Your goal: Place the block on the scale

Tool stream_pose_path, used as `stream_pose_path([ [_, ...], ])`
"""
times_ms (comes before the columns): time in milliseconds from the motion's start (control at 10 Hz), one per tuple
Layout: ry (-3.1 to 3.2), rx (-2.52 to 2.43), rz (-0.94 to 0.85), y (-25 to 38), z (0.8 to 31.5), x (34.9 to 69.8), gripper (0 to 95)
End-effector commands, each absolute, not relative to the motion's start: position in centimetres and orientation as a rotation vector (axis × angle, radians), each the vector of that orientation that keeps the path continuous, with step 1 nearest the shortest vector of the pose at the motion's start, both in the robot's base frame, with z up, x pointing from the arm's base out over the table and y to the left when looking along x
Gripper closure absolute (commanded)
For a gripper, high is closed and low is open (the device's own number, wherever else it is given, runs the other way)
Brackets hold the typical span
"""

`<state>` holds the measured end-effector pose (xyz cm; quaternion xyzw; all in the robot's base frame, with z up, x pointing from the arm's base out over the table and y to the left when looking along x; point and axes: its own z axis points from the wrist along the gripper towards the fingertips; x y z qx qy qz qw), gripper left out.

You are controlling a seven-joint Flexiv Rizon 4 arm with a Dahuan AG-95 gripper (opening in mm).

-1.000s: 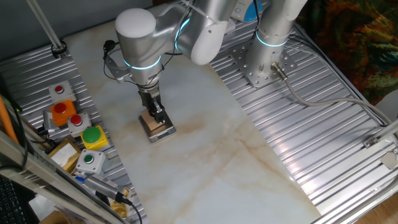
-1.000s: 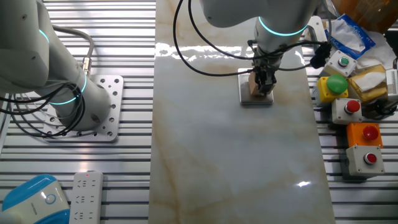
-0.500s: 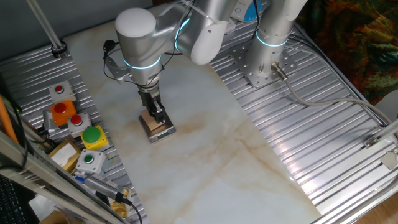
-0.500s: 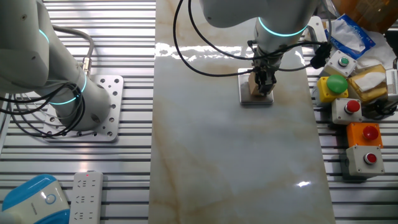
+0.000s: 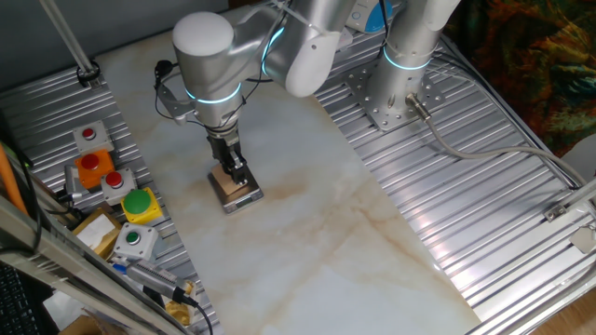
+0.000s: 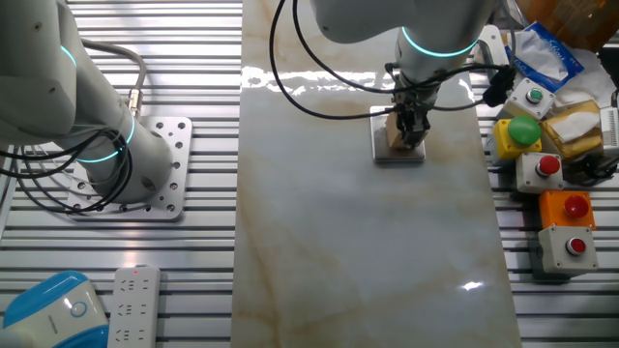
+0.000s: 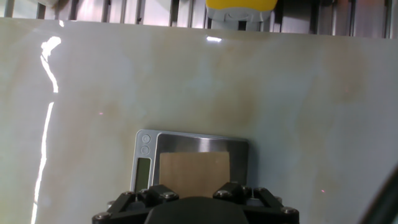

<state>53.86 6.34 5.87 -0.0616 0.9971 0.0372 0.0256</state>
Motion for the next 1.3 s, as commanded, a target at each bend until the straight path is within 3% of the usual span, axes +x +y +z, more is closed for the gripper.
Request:
stream_pose_path([
  [100, 3.082, -0.192, 0.118, 6.36, 5.88, 53.86, 38.0],
  [400, 3.080, -0.194, 0.125, 6.36, 5.88, 53.87, 38.0],
  [600, 3.078, -0.196, 0.134, 6.36, 5.88, 53.87, 0.0],
  [1300, 3.088, -0.193, 0.133, 6.39, 6.08, 53.84, 0.0],
])
